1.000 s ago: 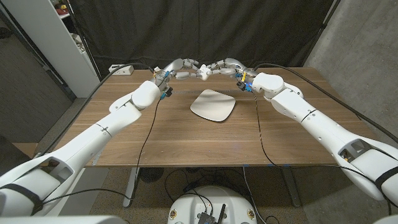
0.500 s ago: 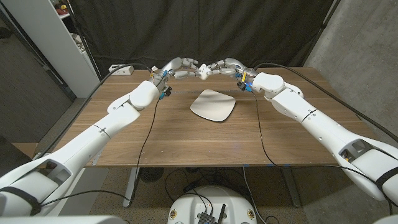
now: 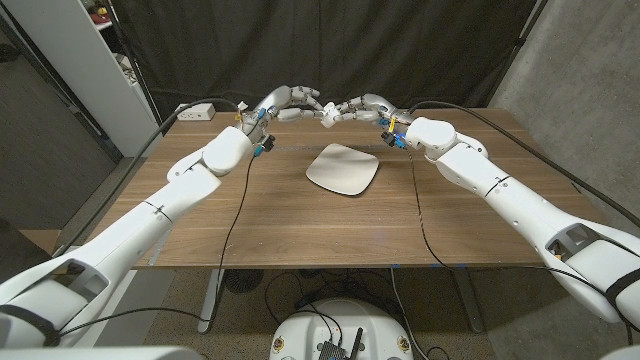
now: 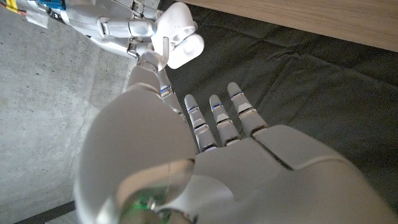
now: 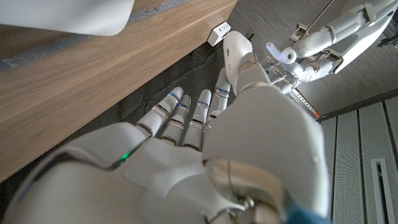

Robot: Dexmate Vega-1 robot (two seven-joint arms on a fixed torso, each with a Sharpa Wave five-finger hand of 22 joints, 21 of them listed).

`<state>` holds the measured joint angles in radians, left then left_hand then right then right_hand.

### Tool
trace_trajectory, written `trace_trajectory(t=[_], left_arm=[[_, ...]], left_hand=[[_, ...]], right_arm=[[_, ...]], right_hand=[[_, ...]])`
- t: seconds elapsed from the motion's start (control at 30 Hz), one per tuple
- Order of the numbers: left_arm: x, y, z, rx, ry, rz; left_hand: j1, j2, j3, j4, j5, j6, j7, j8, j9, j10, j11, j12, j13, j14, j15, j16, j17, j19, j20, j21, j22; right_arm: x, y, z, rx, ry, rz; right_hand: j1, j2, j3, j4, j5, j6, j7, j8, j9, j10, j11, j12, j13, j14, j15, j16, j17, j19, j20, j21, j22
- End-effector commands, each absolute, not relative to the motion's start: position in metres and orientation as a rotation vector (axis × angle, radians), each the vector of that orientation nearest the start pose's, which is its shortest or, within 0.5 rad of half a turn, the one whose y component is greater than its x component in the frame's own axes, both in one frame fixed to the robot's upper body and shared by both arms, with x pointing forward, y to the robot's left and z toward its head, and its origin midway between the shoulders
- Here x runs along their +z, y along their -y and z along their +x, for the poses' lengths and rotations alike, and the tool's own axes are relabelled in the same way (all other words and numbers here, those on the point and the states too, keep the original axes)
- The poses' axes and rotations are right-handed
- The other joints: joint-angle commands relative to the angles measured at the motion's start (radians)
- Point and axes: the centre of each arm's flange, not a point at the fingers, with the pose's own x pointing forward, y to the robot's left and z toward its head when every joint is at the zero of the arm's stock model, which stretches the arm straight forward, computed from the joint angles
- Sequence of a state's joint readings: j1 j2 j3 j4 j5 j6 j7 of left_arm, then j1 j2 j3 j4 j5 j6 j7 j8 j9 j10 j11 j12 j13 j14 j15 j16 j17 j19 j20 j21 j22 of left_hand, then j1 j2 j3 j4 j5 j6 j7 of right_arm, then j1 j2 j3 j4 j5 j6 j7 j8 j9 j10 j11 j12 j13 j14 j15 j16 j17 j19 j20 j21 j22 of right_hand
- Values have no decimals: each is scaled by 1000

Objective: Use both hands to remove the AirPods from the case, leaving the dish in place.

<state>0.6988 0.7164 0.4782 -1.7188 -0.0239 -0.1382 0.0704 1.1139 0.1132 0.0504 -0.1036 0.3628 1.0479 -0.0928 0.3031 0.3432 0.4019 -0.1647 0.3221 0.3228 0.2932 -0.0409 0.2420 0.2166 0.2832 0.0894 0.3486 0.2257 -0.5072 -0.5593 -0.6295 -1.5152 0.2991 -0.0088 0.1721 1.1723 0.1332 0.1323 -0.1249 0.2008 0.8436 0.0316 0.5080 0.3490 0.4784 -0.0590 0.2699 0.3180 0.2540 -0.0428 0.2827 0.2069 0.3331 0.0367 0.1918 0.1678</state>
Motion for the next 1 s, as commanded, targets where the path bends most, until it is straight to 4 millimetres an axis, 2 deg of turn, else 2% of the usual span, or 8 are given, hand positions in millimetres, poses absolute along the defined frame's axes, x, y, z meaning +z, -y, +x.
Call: trace_trajectory(t=[0.03, 0.33, 0.57, 0.73, 0.93, 1.0], left_arm=[[119, -219, 556, -194, 945, 733], [107, -230, 558, -174, 895, 714], [94, -241, 565, -162, 808, 712], [90, -249, 571, -218, 704, 757], [88, -257, 575, -287, 585, 808], [86, -260, 576, -307, 551, 821]], left_hand=[[-6, 8, -9, 2, 5, 4, -1, 11, 71, -1, 2, 0, 6, -2, -72, 1, 3, 7, -1, 4, 4], [-1, 18, -14, 6, 8, -13, 3, 7, 80, -25, 16, -11, 7, -22, -61, -7, 5, -4, 1, 4, 5], [12, 20, -25, 6, 9, -18, 8, 5, 89, -55, 23, -26, 9, -77, -52, -30, 3, -76, 22, -23, 0], [24, 23, -38, 8, 10, -9, 9, 0, 87, -106, 49, -51, 8, -159, -17, -55, -5, -142, 43, -57, -15], [40, 31, -50, 11, 7, -13, 18, -7, 95, -177, 96, -87, -6, -258, 25, -68, -18, -188, 66, -88, -30], [45, 34, -53, 12, 5, -16, 18, -9, 99, -191, 100, -94, -12, -289, 39, -70, -22, -203, 71, -98, -33]], right_arm=[[104, 157, 632, 467, 662, -493], [98, 179, 637, 421, 704, -312], [95, 190, 636, 370, 744, -246], [94, 193, 635, 351, 755, -233], [95, 194, 634, 342, 757, -242], [96, 193, 634, 342, 757, -243]], right_hand=[[0, 11, 5, 3, -2, 55, -50, 4, 204, 1, -1, -1, 3, 3, -83, -4, 3, 4, -7, 0, 2], [2, 9, 5, 1, -5, 62, -52, 6, 205, 1, 0, -1, 4, 3, -82, -5, 3, 6, -8, 0, 2], [3, 6, 4, -1, -5, 65, -58, 7, 207, 0, -2, -3, 5, 1, -81, -6, 2, 6, -8, 0, 2], [3, 5, 3, -2, -4, 71, -57, 9, 207, -2, 0, -5, 6, 0, -81, -7, 2, 8, -5, 0, 2], [3, 3, 2, -3, -3, 73, -60, 9, 208, -6, -2, -7, 6, -3, -81, -9, 2, 7, -6, 0, 2], [2, 3, 2, -3, -2, 76, -59, 9, 207, -6, -2, -7, 6, -2, -80, -8, 2, 8, -5, 0, 2]])
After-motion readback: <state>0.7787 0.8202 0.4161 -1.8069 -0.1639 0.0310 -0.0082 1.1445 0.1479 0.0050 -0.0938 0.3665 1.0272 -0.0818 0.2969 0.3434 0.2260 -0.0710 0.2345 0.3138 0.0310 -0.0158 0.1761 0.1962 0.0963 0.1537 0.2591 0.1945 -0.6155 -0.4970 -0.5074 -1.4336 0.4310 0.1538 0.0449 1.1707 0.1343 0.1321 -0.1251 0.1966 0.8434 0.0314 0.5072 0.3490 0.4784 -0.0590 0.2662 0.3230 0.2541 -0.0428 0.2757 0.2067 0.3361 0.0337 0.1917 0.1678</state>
